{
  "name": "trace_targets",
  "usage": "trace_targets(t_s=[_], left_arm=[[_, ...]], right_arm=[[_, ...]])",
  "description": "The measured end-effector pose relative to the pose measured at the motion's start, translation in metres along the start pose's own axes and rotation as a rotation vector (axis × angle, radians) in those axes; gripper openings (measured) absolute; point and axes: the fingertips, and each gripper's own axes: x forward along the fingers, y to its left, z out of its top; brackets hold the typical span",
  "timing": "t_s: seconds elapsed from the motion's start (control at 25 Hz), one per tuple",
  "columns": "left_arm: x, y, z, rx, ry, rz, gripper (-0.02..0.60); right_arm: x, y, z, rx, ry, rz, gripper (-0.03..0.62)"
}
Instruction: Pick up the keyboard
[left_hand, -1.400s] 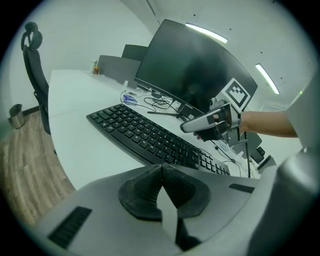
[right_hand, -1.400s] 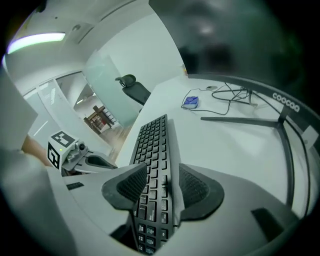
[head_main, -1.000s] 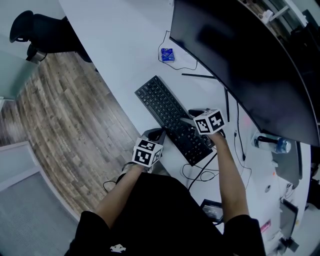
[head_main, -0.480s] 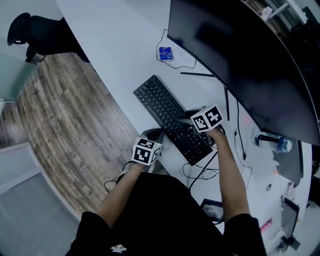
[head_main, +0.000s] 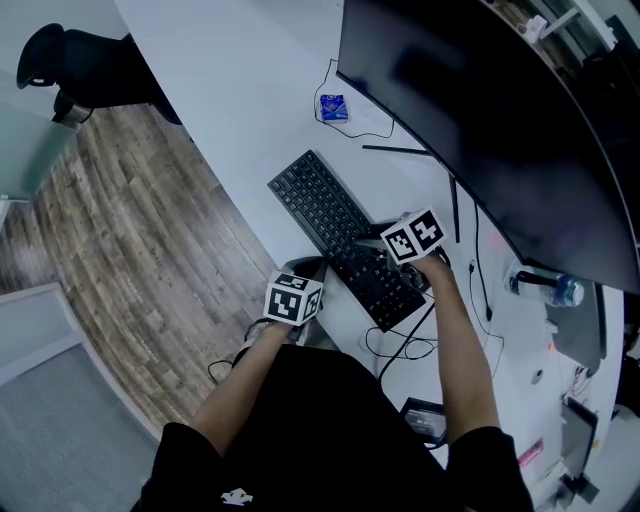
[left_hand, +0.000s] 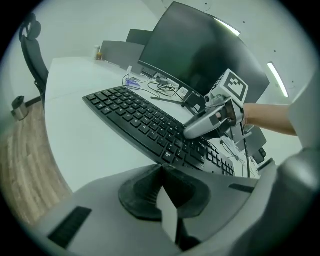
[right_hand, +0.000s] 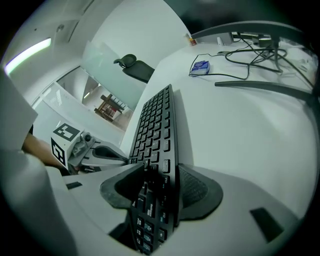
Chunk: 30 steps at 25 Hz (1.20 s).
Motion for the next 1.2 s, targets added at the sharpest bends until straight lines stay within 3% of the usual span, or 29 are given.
trace_targets(t_s=[0.76,1.2], left_arm=[[0.001,0.002,-0.001,0.000,0.005,0.025,0.008],[0.000,0.002,0.001,0.020,-0.014,0.028,0.008]], right_arm=[[-0.027,0.020,0.011,-0.109,-0.003,-0.016,0.142],[-0.037,0.040,0.018,-0.140,-0.029,-0.079,0.112]])
